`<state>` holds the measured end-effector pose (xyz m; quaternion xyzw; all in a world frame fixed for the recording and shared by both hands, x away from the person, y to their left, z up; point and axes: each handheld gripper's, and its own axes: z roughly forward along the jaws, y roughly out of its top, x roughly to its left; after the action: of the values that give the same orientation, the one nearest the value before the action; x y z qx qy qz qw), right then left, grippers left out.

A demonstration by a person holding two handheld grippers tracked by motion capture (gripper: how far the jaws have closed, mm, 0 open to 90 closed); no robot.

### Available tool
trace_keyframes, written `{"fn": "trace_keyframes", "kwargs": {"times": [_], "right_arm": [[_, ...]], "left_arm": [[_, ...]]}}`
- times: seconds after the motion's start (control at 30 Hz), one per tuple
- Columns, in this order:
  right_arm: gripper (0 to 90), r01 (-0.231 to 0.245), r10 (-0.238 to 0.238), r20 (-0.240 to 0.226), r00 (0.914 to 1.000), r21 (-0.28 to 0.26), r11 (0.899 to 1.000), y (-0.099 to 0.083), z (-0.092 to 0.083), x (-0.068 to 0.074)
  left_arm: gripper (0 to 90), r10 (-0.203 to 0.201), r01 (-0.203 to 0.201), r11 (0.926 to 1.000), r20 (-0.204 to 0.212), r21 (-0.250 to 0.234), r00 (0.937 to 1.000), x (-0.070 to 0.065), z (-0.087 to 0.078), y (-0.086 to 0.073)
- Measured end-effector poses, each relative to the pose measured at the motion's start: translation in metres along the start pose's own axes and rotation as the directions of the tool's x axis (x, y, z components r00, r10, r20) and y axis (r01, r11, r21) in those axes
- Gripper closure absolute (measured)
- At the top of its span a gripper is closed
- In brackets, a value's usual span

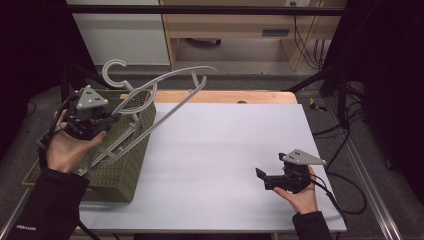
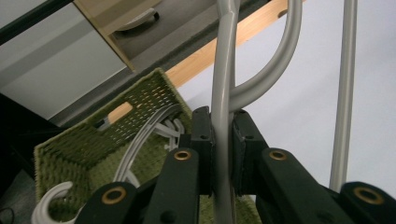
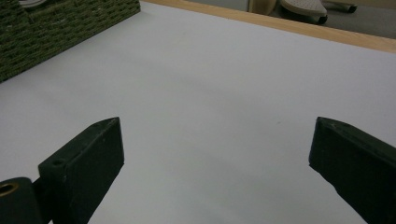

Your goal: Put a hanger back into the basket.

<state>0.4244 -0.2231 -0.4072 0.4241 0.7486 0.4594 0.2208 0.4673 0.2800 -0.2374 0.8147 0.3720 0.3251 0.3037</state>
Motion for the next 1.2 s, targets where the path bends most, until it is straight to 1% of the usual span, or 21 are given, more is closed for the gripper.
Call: {"fn": "trace_keyframes", "kwargs": {"times": [0.17,0.23,0.37,0.43,0.53,0.63,0.73,0.83,1.07,1.17,1.2], "right_arm": [[3.5,0.001,-0.001,0.007,1.0,-0.013,1.0,0.001,-0.002,-0.001],[3.5,-0.007,0.007,0.005,1.0,-0.019,1.0,0.001,-0.002,0.0],[3.4,-0.009,0.009,0.002,1.0,-0.02,1.0,0.001,-0.002,0.0],[3.4,-0.001,0.001,0.004,1.0,-0.015,1.0,0.001,-0.003,0.0],[3.3,-0.002,0.002,0.002,1.0,-0.019,1.0,0.002,-0.003,0.0],[3.2,0.001,-0.001,0.004,1.0,-0.024,1.0,0.002,-0.005,0.001],[3.1,0.002,-0.002,0.005,1.0,-0.023,1.0,0.002,-0.005,0.001],[3.0,0.001,-0.001,0.005,1.0,-0.019,1.0,0.002,-0.004,0.001],[3.0,0.006,-0.006,0.005,1.0,-0.014,1.0,0.002,-0.003,0.001],[3.0,0.008,-0.008,0.004,1.0,-0.014,1.0,0.002,-0.003,0.001],[2.9,0.007,-0.007,0.005,1.0,-0.012,1.0,0.002,-0.003,0.001]], "left_arm": [[81.4,-0.019,0.019,0.9996,-0.027,0.019,0.9995,0.019,-0.003,-0.009],[81.4,-0.028,0.029,0.9994,-0.04,0.021,0.9988,0.026,-0.004,-0.013],[81.4,-0.043,0.045,0.9985,-0.064,0.032,0.9971,0.039,-0.003,-0.023],[81.5,-0.049,0.053,0.9978,-0.078,0.041,0.9957,0.045,-0.002,-0.028],[81.4,-0.069,0.074,0.9959,-0.09,0.052,0.9936,0.056,0.0,-0.037],[81.4,-0.091,0.097,0.9933,-0.1,0.063,0.9909,0.065,0.003,-0.048],[81.5,-0.105,0.116,0.9901,-0.13,0.079,0.9859,0.073,0.007,-0.058],[81.5,-0.117,0.132,0.9862,-0.143,0.1,0.9828,0.081,0.01,-0.069],[81.5,-0.135,0.159,0.9784,-0.176,0.132,0.9751,0.096,0.019,-0.09],[81.4,-0.136,0.164,0.9753,-0.187,0.148,0.973,0.101,0.023,-0.096],[81.5,-0.13,0.161,0.9748,-0.192,0.155,0.9728,0.102,0.025,-0.098]]}}
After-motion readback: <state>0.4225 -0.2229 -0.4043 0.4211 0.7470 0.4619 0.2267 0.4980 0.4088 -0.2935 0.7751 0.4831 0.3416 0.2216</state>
